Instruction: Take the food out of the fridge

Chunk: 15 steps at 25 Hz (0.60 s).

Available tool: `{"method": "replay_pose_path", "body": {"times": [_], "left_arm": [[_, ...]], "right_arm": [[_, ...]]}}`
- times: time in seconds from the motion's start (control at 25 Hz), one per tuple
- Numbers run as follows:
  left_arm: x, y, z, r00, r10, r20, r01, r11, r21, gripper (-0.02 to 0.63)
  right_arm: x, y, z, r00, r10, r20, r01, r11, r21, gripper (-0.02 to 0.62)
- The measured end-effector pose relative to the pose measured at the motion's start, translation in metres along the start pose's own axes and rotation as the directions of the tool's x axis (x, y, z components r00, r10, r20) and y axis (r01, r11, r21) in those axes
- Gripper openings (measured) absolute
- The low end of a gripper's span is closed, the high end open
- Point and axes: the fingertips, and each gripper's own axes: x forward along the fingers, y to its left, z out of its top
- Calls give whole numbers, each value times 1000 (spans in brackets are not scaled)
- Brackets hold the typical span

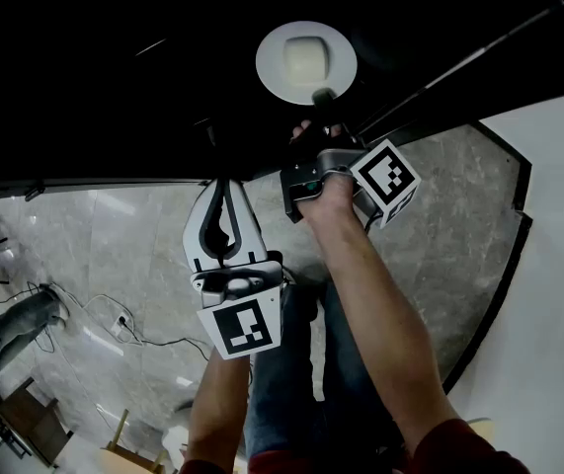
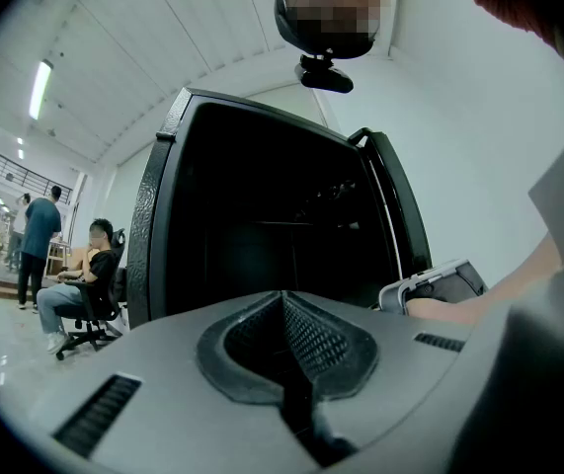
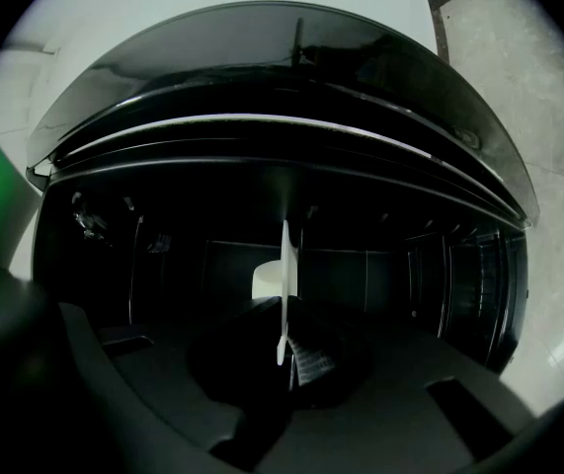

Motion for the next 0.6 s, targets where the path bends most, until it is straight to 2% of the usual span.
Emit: {"method": "replay_pose_path", "body": {"times": [0.6], "left_arm": [[9,5,0,1000,5,-4,-5,1000,-2,14]], "right_arm": [[-13,3,-2,1000,18,-7,-18,1000,-14,32]]}}
